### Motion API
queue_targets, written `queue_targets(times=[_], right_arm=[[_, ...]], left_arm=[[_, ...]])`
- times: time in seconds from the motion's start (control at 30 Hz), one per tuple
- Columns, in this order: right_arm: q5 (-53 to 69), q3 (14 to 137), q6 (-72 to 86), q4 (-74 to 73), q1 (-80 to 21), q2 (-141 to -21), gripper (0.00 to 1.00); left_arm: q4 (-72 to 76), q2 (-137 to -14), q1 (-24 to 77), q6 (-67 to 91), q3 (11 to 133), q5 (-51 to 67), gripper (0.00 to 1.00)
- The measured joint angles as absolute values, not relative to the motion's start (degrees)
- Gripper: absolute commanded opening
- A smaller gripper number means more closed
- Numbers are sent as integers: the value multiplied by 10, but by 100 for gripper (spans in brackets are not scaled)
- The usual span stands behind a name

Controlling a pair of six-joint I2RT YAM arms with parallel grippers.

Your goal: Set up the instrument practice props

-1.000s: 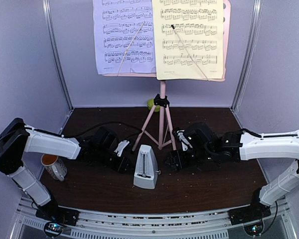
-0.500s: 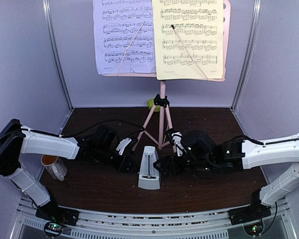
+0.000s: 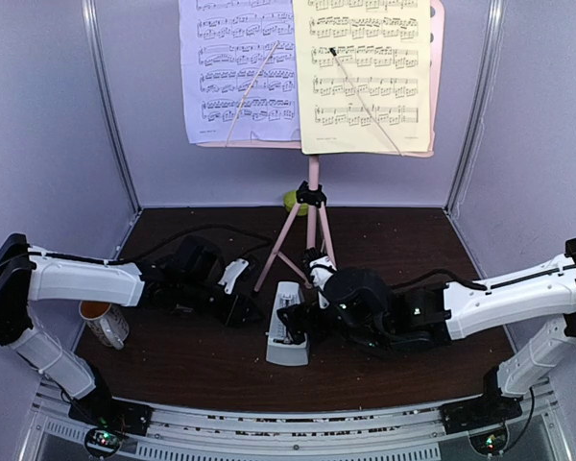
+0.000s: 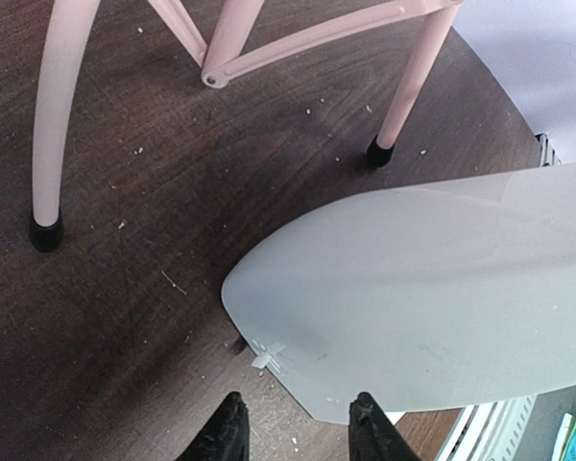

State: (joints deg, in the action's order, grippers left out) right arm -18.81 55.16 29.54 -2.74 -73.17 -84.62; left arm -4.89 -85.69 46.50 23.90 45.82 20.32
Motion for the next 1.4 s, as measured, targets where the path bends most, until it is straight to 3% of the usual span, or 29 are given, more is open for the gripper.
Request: queue_targets(times=[0.23, 0.43, 0.7, 1.0, 1.2, 1.4], right_arm=[[-227, 552, 285, -14, -732, -858, 74], [-239, 552, 285, -13, -732, -862, 54], [-246, 552, 289, -10, -733, -861, 49], [-245, 530, 293, -5, -733, -847, 54], [-243, 528, 300, -6, -733, -844, 71], [-244, 528, 304, -14, -733, -843, 71]], left_arm=[[-59, -835, 465, 239, 458, 193, 38], [-67, -828, 465, 239, 458, 183, 38], [-77, -826, 465, 239, 458, 178, 38], [-77, -825, 465, 239, 458, 177, 38], [-78, -825, 465, 239, 458, 175, 40], [-78, -825, 465, 239, 458, 169, 43]])
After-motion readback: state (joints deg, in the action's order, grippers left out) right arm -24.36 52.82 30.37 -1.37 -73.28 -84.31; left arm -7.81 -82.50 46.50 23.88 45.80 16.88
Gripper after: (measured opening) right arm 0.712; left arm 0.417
